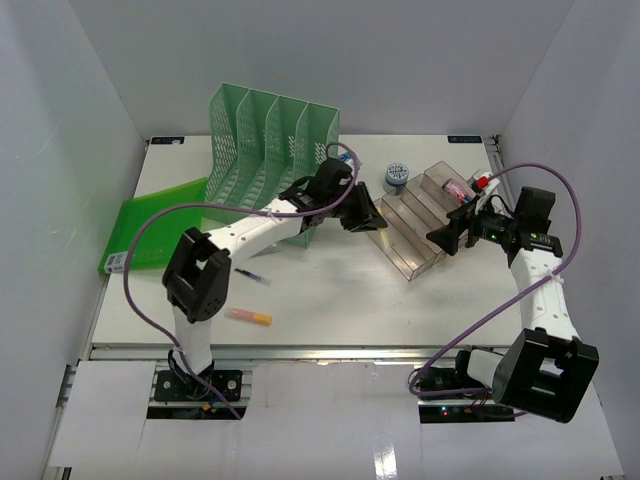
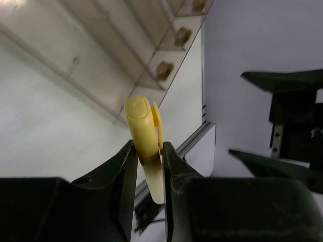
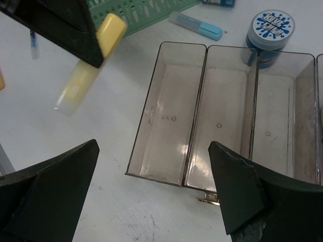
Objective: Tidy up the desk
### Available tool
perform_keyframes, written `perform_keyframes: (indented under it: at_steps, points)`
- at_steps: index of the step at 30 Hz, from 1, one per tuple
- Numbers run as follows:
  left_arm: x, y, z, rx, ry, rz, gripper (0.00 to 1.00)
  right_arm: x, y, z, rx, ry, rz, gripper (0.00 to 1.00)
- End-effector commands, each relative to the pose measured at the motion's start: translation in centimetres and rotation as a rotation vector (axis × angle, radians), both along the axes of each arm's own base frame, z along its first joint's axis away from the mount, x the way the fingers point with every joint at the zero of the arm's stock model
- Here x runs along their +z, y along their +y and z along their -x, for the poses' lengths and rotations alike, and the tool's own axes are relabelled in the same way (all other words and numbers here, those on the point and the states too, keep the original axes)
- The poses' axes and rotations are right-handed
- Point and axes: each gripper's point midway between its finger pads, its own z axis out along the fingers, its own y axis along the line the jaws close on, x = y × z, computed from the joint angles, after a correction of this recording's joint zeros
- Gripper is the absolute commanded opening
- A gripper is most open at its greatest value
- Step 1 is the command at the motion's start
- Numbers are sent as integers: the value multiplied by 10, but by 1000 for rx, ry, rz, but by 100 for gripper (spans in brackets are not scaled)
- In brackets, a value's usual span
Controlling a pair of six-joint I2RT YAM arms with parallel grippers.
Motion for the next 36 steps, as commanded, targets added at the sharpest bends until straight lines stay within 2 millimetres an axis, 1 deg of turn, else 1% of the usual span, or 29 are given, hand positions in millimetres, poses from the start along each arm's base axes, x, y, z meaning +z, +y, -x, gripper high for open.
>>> perform_keyframes:
  at_steps: [1,4,5,6,7,8,10,13,14,19,20,21,23,26,30,31,33,35,36]
  points:
    - [11,-48,-35,43,-23,90,0,11,-13,-5,-54,-41,-11,96]
    - [10,-75,-55,63,-8,152,0,11,-18,-6,-74,-47,-7,96]
    - [26,-83,-61,60,-35,191,0,12,-19,-6,-79,-46,-8,96]
    - [26,-92,-67,61,-40,215,0,13,-20,-6,-84,-49,-8,96]
    - [21,-102,-73,59,-41,241,0,14,-22,-7,-92,-53,-7,96]
    - [26,-113,-78,50,-59,285,0,15,-25,-7,-104,-56,-7,96]
    - [30,-128,-86,37,-80,354,0,16,-30,-8,-127,-57,-12,96]
    - [39,-141,-97,35,-124,434,0,19,-37,-7,-146,-58,-29,96]
    - [38,-145,-102,42,-140,471,0,19,-39,-7,-151,-57,-35,96]
    - [38,-156,-119,103,-219,608,0,21,-49,-6,-172,-58,-56,96]
    - [37,-159,-122,119,-226,618,0,21,-50,-5,-174,-57,-60,96]
    - [44,-162,-124,138,-248,633,0,22,-50,-5,-172,-56,-65,96]
    - [40,-168,-131,174,-266,633,0,22,-51,-4,-175,-54,-73,96]
    - [22,-173,-139,232,-292,604,0,22,-53,-3,-177,-55,-82,96]
    - [2,-172,-149,290,-303,542,0,23,-54,-2,-176,-57,-90,96]
    - [1,-172,-151,302,-308,530,0,22,-55,-2,-176,-56,-91,96]
    - [-11,-171,-154,328,-319,463,1,22,-54,-2,-174,-55,-93,96]
    - [-17,-170,-155,345,-326,429,4,22,-54,-2,-172,-55,-94,96]
    - [-19,-170,-155,347,-327,418,8,22,-54,-2,-172,-55,-95,96]
